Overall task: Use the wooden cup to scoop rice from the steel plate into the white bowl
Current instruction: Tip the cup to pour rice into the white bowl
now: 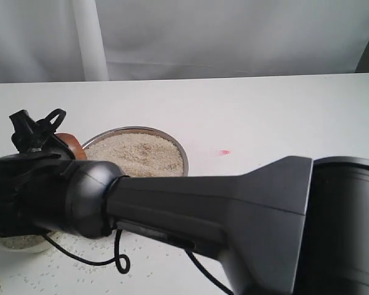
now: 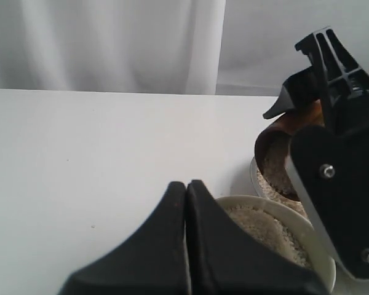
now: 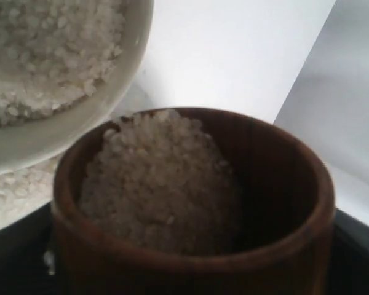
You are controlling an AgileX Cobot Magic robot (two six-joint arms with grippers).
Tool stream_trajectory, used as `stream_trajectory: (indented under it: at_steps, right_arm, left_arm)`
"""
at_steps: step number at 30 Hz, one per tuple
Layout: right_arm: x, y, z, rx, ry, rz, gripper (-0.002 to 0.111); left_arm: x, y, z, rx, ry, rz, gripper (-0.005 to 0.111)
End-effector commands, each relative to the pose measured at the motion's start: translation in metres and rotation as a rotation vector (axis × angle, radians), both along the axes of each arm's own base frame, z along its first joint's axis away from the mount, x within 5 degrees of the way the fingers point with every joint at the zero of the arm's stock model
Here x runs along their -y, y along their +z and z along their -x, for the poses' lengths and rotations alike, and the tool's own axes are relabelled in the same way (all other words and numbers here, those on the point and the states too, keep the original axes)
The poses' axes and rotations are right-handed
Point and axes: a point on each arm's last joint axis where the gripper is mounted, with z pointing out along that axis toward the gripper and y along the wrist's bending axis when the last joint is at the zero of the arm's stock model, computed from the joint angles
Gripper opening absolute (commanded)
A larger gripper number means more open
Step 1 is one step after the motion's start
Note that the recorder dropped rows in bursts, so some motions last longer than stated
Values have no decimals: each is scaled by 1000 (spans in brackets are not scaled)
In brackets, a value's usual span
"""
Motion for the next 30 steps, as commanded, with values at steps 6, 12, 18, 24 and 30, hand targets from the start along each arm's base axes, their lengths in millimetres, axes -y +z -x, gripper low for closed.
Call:
stream_trajectory:
  at_steps: [6, 12, 18, 24, 30]
  right_arm:
    - [-14, -3, 16, 143, 95, 84, 0]
    - [-20, -7, 20, 217, 139, 135, 0]
    - [-20, -9, 20, 238, 149, 149, 0]
    - [-21, -5, 18, 296, 172, 170, 0]
    - [-22, -2, 17, 349, 192, 190, 0]
  left_arm:
    - [0, 2, 0, 14, -5, 7, 0]
    - [0, 2, 0, 14, -5, 7, 0]
    - [0, 2, 0, 14, -5, 7, 0]
    - [0, 2, 0, 14, -5, 7, 0]
    - [0, 2, 0, 14, -5, 7, 0]
